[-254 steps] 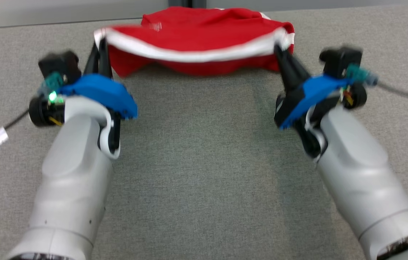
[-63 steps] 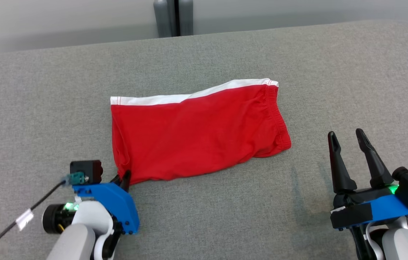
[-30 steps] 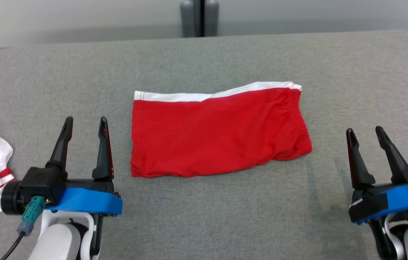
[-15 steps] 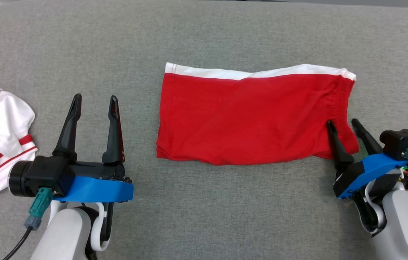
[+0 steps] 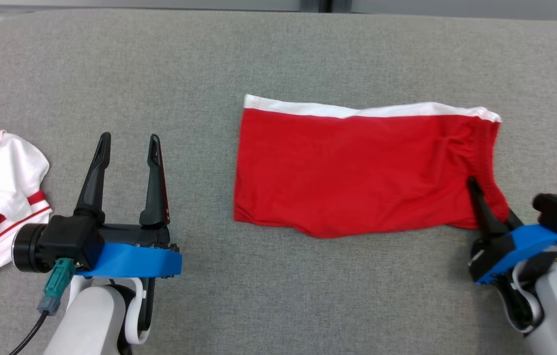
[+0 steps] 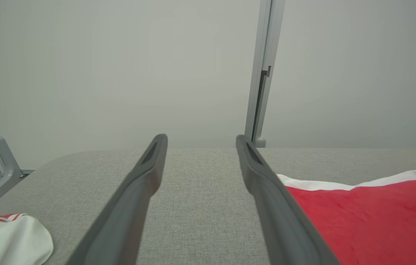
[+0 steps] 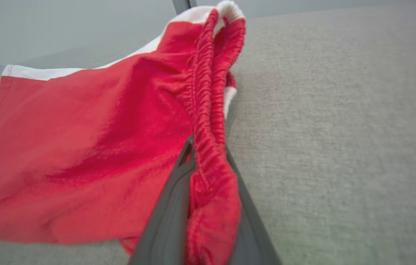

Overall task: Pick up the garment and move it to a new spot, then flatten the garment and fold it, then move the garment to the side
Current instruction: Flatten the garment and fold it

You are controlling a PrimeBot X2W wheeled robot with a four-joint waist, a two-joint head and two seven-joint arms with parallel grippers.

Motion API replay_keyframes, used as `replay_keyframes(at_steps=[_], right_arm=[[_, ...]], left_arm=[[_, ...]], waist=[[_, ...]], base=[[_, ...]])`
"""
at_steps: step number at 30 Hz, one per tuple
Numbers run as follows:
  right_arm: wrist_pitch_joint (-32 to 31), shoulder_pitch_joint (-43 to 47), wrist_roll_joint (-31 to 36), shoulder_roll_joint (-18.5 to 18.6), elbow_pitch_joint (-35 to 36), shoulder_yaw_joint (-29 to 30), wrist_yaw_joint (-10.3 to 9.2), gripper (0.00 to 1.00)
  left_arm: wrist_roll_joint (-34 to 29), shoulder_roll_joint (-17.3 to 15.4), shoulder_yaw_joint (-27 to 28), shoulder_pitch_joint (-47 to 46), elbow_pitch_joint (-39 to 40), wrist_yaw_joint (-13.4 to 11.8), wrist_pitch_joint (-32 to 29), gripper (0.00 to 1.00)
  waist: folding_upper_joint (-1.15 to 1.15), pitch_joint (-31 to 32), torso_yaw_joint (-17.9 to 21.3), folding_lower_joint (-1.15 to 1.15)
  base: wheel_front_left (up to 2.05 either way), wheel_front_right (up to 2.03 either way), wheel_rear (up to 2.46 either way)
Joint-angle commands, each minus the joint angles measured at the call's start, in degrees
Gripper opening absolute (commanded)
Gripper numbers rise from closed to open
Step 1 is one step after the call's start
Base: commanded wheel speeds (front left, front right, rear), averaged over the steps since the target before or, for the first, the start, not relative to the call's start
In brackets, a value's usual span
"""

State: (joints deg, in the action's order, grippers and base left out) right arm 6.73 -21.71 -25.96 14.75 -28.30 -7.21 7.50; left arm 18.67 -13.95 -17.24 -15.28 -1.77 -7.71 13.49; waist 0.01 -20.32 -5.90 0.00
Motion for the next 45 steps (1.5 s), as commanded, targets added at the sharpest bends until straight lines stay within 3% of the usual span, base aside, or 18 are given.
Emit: replay_keyframes(at_steps=[1,9,19,24,32,33,34,37,45], right_arm=[[0.7,1.1,-0.5,1.0,0.5,0.2,0.00,0.00],[-0.7,3.6,-3.2,5.2,6.0,1.2,0.00,0.00],[-17.0,-1.8,-16.8,0.3,17.4,-4.8,0.01,0.00],[-20.6,-5.7,-19.0,-5.0,14.9,-9.4,0.02,0.00],[-16.8,-11.0,-17.5,-9.1,5.6,-15.8,0.02,0.00],[-16.0,-11.4,-17.7,-9.5,4.6,-16.6,0.01,0.03],[-15.3,-11.7,-17.9,-9.6,3.7,-17.3,0.01,0.13],[-11.8,-12.9,-16.0,-9.4,1.5,-19.8,0.01,1.00],[1.0,-13.6,-12.1,-8.2,1.2,-25.0,0.01,1.00]], left_arm=[[0.2,-0.2,0.2,0.7,0.0,-0.4,0.2,1.00],[0.0,-0.7,-0.1,2.0,0.9,-1.3,-0.7,1.00],[-0.3,-0.6,-1.1,1.2,1.0,-1.8,-1.8,1.00],[-0.3,0.2,-1.9,0.0,0.6,-1.7,-1.6,1.00],[-0.1,1.3,-2.9,-1.3,-1.1,-1.4,-0.6,1.00],[0.0,1.4,-2.9,-1.3,-1.3,-1.4,-0.6,1.00],[0.0,1.5,-2.9,-1.4,-1.5,-1.4,-0.4,1.00],[0.1,1.7,-2.9,-1.4,-1.9,-1.6,-0.1,1.00],[0.2,1.9,-2.8,-1.5,-2.9,-1.9,0.3,1.00]], waist=[[-0.01,0.5,0.4,0.00],[-0.01,2.5,2.0,0.00],[-0.01,2.9,1.6,0.00],[-0.01,1.6,-0.7,0.00],[-0.01,0.4,-3.6,0.00],[-0.01,0.3,-3.7,0.00],[-0.01,0.3,-3.8,0.00],[-0.01,0.3,-3.9,0.00],[-0.01,1.0,-2.7,0.00]], base=[[0.00,0.00,0.00],[0.00,0.00,0.00],[0.00,0.00,0.00],[0.00,0.00,0.00],[0.00,0.00,0.00],[0.00,0.00,0.00],[0.00,0.00,0.00],[0.00,0.00,0.00],[0.00,0.00,0.00]])
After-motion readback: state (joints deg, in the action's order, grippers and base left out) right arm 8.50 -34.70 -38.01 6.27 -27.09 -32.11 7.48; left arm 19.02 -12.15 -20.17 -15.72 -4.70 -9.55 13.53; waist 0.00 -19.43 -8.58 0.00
